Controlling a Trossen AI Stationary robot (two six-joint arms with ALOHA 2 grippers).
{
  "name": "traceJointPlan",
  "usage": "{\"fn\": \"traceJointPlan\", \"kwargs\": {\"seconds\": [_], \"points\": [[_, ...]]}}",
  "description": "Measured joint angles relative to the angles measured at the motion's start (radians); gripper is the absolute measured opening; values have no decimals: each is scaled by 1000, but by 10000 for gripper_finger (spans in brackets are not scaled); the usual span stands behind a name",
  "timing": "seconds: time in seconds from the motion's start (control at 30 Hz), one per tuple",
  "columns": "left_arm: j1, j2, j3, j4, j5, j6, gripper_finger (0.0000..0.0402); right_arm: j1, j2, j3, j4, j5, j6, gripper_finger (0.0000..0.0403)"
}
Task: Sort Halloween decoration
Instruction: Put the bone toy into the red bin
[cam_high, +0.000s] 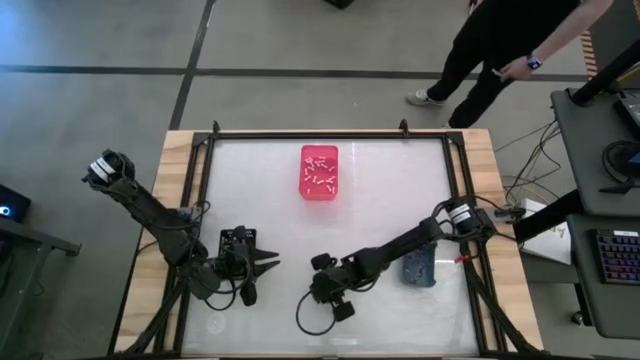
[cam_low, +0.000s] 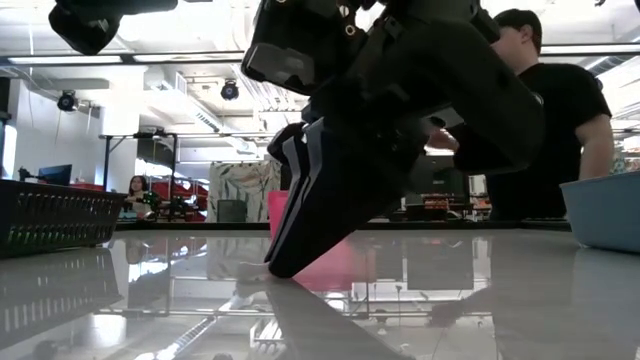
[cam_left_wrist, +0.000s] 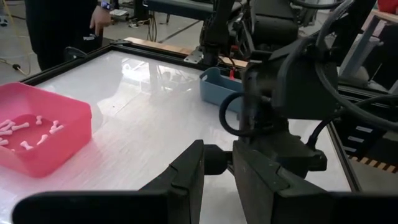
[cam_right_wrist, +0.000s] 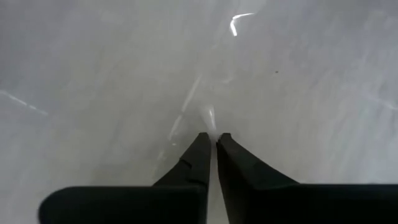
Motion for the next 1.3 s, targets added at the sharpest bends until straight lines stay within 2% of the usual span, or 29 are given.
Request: {"fn": "traceJointPlan", "kwargs": {"seconds": [0.1, 0.33, 0.5, 0.73, 0.97, 1.2, 1.3], "points": [[0, 0, 0, 1, 0, 0, 68, -4, 11, 2, 4, -27, 12, 11], [0, 0, 0, 0, 0, 0, 68, -4, -15, -2, 16, -17, 1, 9], [0, 0, 0, -1, 0, 0, 68, -29, -86, -4, 8, 49, 1, 9], [0, 0, 0, 3, 0, 0, 68, -120, -205, -3, -65, 163, -9, 9], [0, 0, 0, 2, 0, 2, 68, -318, -319, -4, -146, 305, -65, 9], [0, 0, 0, 2, -7, 22, 68, -591, -322, -5, -141, 299, -4, 9], [2, 0, 0, 2, -16, 38, 68, -679, -286, -5, -133, 205, 12, 12]]}}
